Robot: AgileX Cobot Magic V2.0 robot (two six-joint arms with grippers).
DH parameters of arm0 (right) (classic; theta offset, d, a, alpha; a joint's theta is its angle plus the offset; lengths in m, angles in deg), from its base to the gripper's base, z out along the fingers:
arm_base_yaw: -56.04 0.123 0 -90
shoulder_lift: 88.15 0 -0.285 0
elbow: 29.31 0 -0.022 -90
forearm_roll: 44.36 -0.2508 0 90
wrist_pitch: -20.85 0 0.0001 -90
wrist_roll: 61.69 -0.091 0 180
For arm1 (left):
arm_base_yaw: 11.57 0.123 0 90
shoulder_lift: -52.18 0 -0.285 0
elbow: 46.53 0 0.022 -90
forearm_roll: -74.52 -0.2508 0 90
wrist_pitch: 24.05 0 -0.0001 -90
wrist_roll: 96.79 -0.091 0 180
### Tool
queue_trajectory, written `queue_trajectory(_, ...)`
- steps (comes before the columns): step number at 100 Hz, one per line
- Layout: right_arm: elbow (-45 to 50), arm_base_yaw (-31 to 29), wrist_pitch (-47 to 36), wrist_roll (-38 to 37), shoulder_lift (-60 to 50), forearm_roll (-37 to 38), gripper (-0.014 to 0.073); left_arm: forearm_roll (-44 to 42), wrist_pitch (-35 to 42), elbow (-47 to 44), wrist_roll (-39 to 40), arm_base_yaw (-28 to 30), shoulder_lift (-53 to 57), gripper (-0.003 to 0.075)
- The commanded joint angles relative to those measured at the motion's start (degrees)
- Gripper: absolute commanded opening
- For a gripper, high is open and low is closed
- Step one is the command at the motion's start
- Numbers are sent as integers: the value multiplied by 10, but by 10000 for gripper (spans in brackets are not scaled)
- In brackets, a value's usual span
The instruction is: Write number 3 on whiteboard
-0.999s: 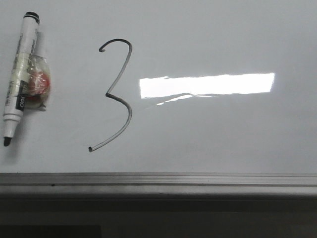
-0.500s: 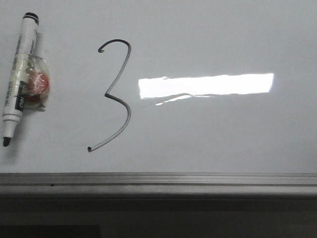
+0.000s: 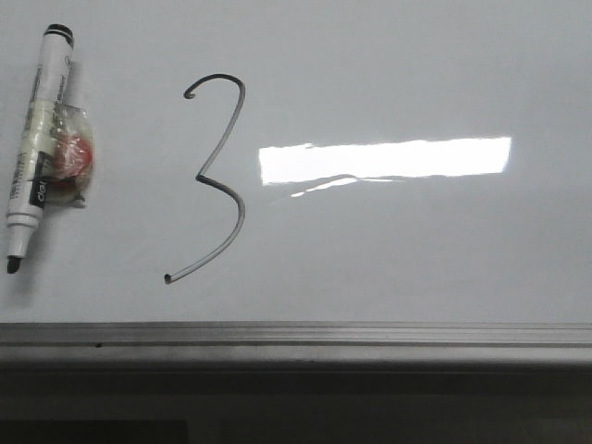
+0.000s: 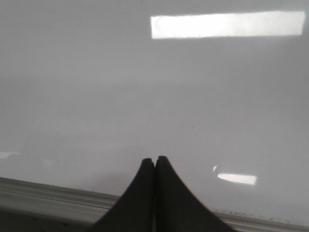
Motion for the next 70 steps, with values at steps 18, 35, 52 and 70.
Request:
queue_trajectory(18, 14, -36, -7, 7, -8, 3, -54, 1, 35, -19, 1, 1, 14, -20)
queue_trajectory(35, 14, -37, -7, 7, -8, 3, -54, 1, 35, -19, 1, 1, 14, -20)
queue_trajectory(52, 14, -37, -7, 7, -8, 3, -54, 1, 35, -19, 1, 1, 14, -20)
queue_trajectory(70, 14, -37, -7, 7, -8, 3, -54, 1, 35, -19, 1, 1, 14, -20)
